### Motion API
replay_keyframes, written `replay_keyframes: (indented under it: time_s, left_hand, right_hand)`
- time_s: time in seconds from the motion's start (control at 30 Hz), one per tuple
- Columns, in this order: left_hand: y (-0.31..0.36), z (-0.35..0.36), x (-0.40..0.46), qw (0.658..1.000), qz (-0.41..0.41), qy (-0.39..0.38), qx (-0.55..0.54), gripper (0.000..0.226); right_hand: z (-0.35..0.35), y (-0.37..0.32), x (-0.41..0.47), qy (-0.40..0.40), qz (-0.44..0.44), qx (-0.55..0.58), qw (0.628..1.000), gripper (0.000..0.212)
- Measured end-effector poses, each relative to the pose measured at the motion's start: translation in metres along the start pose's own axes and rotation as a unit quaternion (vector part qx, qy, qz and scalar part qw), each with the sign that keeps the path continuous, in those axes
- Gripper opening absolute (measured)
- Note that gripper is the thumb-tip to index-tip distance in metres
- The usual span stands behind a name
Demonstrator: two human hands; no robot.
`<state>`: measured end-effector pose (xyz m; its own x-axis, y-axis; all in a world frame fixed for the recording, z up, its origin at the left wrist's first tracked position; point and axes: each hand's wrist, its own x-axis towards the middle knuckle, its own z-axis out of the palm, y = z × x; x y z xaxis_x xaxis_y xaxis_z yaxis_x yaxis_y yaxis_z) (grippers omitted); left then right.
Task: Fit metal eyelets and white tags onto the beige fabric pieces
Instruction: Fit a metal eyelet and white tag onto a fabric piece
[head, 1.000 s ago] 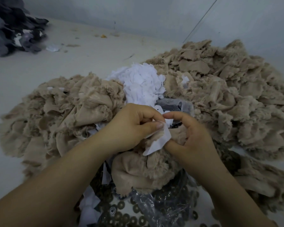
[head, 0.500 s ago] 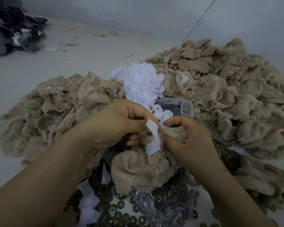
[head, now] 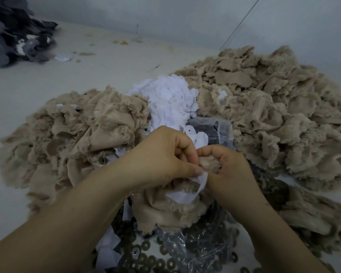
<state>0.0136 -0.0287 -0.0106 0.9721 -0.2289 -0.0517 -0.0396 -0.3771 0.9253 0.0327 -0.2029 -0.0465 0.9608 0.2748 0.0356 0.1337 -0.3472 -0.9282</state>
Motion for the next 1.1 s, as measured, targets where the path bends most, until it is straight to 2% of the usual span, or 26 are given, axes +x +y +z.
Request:
replay_keyframes:
  time_s: [0.13,0.27,0.47,0.63,0.8,0.97,1.1]
  left_hand:
    - [0.001,0.001,-0.005,1.0,-0.001,0.025,-0.013,0.011]
    - [0.002,0.004,-0.01,0.997,-0.017,0.052,-0.061,0.008]
    - [0.0,0.016,-0.016,0.985,-0.024,0.122,-0.117,0.009]
    - [0.003,0.022,-0.014,0.98,-0.011,0.197,-0.026,0.018]
    - [0.003,0.023,-0.015,0.979,-0.014,0.2,0.024,0.021]
    - [0.001,0.024,-0.014,0.975,-0.028,0.216,0.035,0.022]
    - [0.0,0.023,-0.014,0.976,-0.043,0.214,-0.022,0.016]
  right_hand:
    - [0.0,0.0,0.001,0.01,0.006,0.027,1.0,0.018]
    - [0.001,-0.002,-0.001,0.018,0.001,0.059,0.998,0.023]
    - [0.002,-0.002,-0.002,0.032,-0.002,0.057,0.998,0.015]
    - [0.003,-0.001,-0.002,0.044,-0.015,0.047,0.998,0.017]
    - [0.003,-0.003,-0.002,0.065,-0.01,0.083,0.994,0.012]
    - [0.003,-0.005,-0.004,0.067,-0.015,0.081,0.994,0.009]
    - [0.003,-0.004,-0.003,0.074,-0.021,0.089,0.993,0.011]
